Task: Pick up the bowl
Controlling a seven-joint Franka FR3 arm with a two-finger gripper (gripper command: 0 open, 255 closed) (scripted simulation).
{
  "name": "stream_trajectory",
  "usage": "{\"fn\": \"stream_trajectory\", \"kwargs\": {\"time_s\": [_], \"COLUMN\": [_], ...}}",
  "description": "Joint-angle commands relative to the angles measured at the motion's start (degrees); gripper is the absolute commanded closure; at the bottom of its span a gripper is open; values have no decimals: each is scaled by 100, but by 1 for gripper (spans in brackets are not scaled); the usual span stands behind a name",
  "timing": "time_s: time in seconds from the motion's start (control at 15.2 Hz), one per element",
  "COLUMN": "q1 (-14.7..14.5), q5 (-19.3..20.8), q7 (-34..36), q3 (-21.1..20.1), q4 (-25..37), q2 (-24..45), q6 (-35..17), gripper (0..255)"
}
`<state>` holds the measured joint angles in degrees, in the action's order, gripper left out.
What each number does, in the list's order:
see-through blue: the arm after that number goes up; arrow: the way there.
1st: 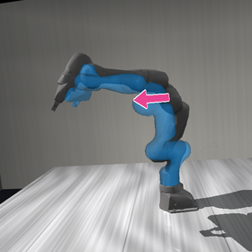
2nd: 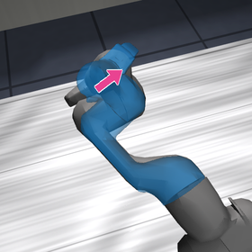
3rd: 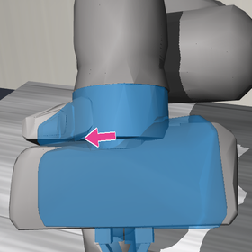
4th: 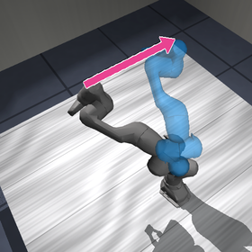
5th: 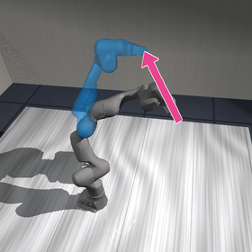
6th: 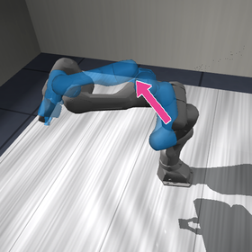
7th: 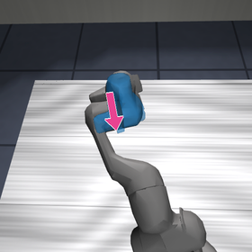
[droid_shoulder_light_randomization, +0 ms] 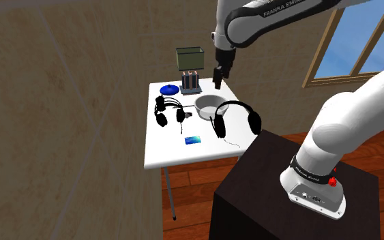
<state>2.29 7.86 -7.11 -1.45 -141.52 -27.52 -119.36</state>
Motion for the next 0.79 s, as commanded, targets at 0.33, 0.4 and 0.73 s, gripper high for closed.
{"fn": "stream_trajectory", "kwargs": {"time_s": [0.33,0.4,0.73], "q1": [239,279,453], "q5": [639,760,1480], "q7": [396,472,950], "q3": [-117,-127,-125], "q4": [2,42,377], "q2": [1367,1580,2685], "q6": [-1320,-1482,-2174], "gripper": [0,0,0]}}
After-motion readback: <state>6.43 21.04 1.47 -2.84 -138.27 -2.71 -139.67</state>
